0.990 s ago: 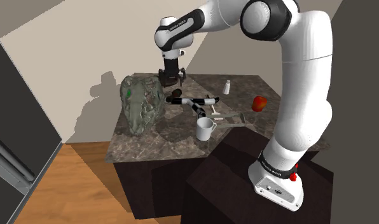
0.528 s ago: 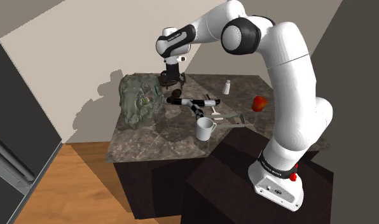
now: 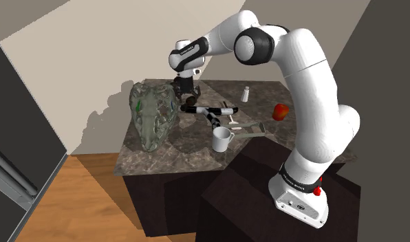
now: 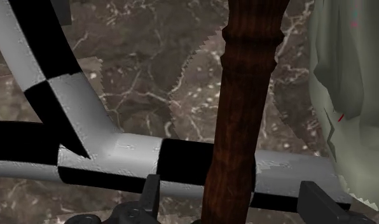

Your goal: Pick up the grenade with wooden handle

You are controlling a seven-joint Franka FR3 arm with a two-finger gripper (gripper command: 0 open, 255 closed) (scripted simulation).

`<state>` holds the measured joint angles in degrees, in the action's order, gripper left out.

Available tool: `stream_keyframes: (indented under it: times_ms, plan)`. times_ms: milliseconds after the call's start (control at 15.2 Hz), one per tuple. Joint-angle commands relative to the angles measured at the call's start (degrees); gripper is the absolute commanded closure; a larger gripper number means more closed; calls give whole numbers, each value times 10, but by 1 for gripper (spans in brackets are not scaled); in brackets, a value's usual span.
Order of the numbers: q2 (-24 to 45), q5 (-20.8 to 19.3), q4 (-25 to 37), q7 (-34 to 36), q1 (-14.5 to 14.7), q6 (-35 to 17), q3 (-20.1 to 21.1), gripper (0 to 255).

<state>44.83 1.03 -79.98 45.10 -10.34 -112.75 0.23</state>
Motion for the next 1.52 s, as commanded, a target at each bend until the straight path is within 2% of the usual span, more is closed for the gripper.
stream_keyframes:
  times_ms: [0, 66, 660, 1452]
  plan:
    - [2, 0, -2, 0, 0, -4, 0, 0]
    - [3, 0, 0, 0, 0, -4, 0, 255]
    - [2, 0, -2, 0, 0, -4, 0, 255]
    - [-45, 0, 14, 1, 0, 59, 0, 255]
